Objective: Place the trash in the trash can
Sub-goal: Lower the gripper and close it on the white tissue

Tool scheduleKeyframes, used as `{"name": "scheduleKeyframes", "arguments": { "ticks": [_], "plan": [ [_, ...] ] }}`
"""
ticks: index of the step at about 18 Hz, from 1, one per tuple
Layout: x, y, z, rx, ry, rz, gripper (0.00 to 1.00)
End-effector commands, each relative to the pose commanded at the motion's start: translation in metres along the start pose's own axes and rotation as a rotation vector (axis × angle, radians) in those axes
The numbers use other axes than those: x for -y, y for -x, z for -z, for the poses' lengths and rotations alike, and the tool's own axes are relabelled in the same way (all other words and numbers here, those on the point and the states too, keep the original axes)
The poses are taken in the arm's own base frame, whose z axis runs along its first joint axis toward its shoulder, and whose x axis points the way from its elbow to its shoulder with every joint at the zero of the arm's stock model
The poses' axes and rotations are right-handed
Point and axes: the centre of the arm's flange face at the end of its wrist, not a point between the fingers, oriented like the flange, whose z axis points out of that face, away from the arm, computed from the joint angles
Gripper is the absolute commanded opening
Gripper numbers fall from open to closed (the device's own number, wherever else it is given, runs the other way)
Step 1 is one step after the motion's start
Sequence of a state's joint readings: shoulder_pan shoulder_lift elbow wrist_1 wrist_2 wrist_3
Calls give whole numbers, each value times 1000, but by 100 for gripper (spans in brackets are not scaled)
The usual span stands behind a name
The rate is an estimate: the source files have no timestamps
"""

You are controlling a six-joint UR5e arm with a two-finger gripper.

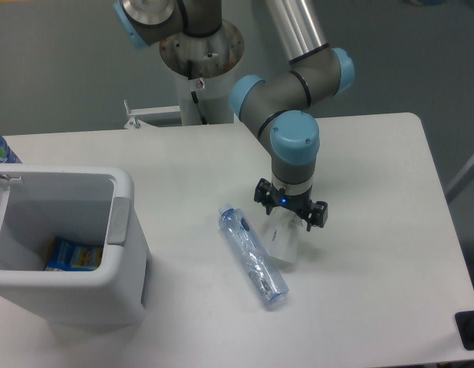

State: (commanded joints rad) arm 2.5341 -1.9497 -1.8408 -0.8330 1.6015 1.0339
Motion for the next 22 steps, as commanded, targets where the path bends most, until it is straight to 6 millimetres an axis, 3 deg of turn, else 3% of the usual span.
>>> {"name": "scheduleKeyframes", "arguments": {
  "ticks": [2, 4, 14, 18, 20, 22],
  "plan": [
    [0, 0, 0, 0, 0, -2, 54],
    [0, 0, 0, 0, 0, -3, 37],
    [-1, 5, 9, 14, -9, -1, 32],
    [-9, 19, 17, 29, -19, 21, 31],
    [-12, 30, 25, 28, -54, 39, 30],
    [-8, 36, 46, 38, -108, 46, 28]
  ]
}}
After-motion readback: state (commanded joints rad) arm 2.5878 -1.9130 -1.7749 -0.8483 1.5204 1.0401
